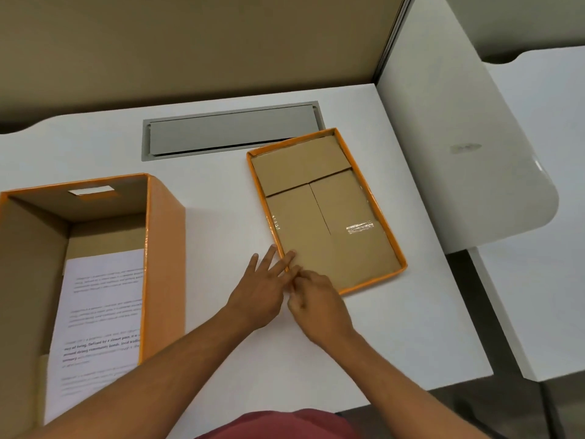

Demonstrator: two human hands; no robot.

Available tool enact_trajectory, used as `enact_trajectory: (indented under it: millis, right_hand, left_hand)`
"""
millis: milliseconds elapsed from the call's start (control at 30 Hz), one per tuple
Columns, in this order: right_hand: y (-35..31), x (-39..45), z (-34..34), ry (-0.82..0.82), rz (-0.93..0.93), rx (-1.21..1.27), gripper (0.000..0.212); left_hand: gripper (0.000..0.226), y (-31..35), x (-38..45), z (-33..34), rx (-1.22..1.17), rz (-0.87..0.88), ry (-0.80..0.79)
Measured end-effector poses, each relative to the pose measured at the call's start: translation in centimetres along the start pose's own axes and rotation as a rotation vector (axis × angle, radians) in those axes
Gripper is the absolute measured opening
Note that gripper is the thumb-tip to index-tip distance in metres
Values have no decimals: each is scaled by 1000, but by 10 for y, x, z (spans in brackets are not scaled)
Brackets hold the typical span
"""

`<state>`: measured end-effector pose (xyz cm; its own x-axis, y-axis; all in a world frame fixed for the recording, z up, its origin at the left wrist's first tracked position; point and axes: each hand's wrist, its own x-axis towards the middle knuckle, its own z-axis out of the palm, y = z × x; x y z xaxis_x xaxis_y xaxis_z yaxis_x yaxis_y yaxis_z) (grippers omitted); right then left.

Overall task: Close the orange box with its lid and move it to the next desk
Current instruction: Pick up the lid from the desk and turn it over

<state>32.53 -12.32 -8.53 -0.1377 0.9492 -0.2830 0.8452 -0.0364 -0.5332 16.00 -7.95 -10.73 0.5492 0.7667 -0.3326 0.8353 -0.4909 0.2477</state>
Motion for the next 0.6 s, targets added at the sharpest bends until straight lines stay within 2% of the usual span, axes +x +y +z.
enact_trajectory:
  millis: [67, 133, 200, 267, 367, 500, 600]
  right_hand:
    - [21, 16, -18, 169, 94, 58, 43]
    - [49, 33, -40, 329, 239, -9, 54]
    - [72, 46, -64, 327, 417, -39, 67]
    - [86, 57, -82, 249, 527, 67, 71]
    - [88, 65, -105, 224, 536, 202, 66]
    - [61, 54, -141, 341, 479, 310, 58]
    - [23, 34, -160, 467, 333, 329, 44]
  left_hand:
    - [74, 1, -1, 4, -1, -11, -13]
    - [77, 1, -1, 4, 11, -21, -27]
    - [77, 3, -1, 3, 22, -25, -45]
    - [75, 4, 0, 2, 17, -32, -57]
    - [71, 9, -1, -2, -8, -65, -72]
    - [66, 14, -4, -9, -135, -168, -67]
    - [60, 8, -10, -6, -376, -195, 60]
